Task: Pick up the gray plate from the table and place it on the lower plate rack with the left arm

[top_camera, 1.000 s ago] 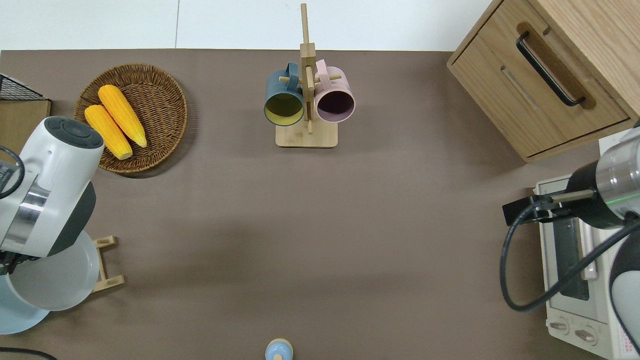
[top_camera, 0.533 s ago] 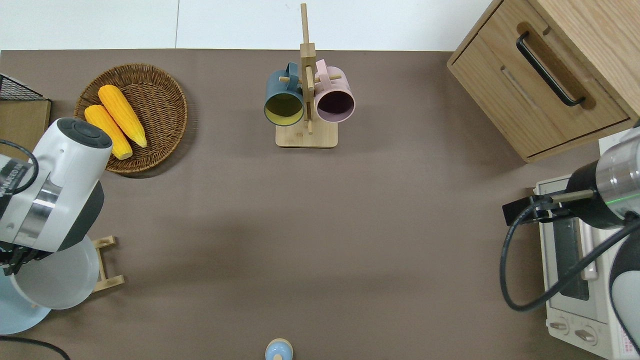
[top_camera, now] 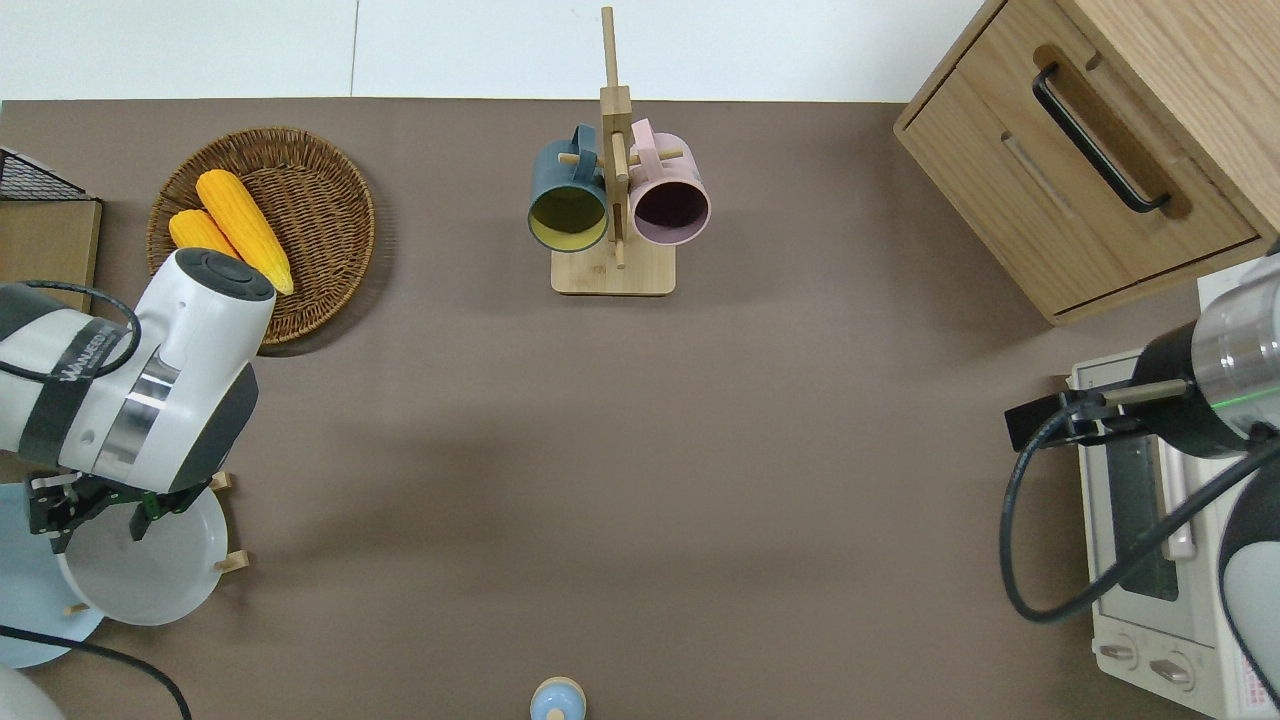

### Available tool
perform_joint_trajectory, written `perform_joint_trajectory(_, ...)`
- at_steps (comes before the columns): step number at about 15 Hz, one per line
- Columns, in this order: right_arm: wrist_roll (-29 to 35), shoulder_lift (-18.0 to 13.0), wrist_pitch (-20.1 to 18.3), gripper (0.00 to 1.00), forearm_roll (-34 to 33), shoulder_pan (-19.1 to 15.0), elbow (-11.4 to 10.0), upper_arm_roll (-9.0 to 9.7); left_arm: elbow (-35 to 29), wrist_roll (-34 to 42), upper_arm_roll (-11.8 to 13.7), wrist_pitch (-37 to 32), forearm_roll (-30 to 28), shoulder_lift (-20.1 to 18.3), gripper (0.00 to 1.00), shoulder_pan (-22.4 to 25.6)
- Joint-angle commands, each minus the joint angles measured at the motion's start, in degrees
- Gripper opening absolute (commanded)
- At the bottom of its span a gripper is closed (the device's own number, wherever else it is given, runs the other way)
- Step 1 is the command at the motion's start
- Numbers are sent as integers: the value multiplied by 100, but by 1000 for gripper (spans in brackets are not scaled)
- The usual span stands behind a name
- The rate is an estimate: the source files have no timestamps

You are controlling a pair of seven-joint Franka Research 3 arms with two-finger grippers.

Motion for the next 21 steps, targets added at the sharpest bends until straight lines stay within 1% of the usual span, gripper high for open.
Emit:
perform_joint_trajectory(1,-19,-27,-87,987,20,-85,35,38,21,-70,3,492,-614,-72,987,-58)
perform_joint_trajectory(2,-19,-27,-87,990,20,-85,35,38,73,-78,-5,763,-1017,-168,989,-50)
perform_joint_trajectory(3,-19,-27,-87,990,20,-76,35,38,109,-139,-93,1227,-1543,-291,991,-32)
perform_joint_trajectory(4,-19,-27,-87,987,20,-85,35,38,170,-201,-93,1649,-2079,-327,997,-32)
perform_joint_trajectory(5,-19,-27,-87,990,20,-85,35,38,205,-228,-93,1888,-2372,-328,998,-49)
perform_joint_trajectory(6,-19,-27,-87,987,20,-76,35,38,206,-297,-120,2300,-2601,-328,998,-58)
perform_joint_trajectory(8,-19,-27,-87,990,20,-76,35,38,206,-272,-251,2907,-2638,-328,998,-58)
perform_joint_trajectory(9,-19,-27,-87,987,20,-76,35,38,293,-194,-260,2980,-2699,-354,1000,-50)
perform_joint_trajectory(11,-19,-27,-87,990,20,-76,35,38,530,139,-252,3059,-3049,-336,1000,-32)
perform_joint_trajectory(13,-19,-27,-87,990,20,-76,35,38,802,727,-217,3051,-3235,-345,1000,-6)
perform_joint_trajectory(14,-19,-27,-87,990,20,-85,35,38,873,1130,-147,3042,-3384,-345,1000,-6)
perform_joint_trajectory(16,-19,-27,-87,987,20,-85,35,38,1092,1755,-102,2981,-3726,-354,1000,29)
perform_joint_trajectory(17,-19,-27,-87,990,20,-85,35,38,1163,1993,2,2946,-3928,-354,1000,30)
perform_joint_trajectory(18,-19,-27,-87,990,20,-76,35,38,1181,2100,64,2954,-4017,-354,1000,30)
perform_joint_trajectory(19,-19,-27,-87,987,20,-85,35,38,1181,2110,73,2954,-4010,-354,1000,21)
perform_joint_trajectory(21,-19,-27,-87,990,20,-76,35,38,1181,2529,74,2937,-3974,-372,995,21)
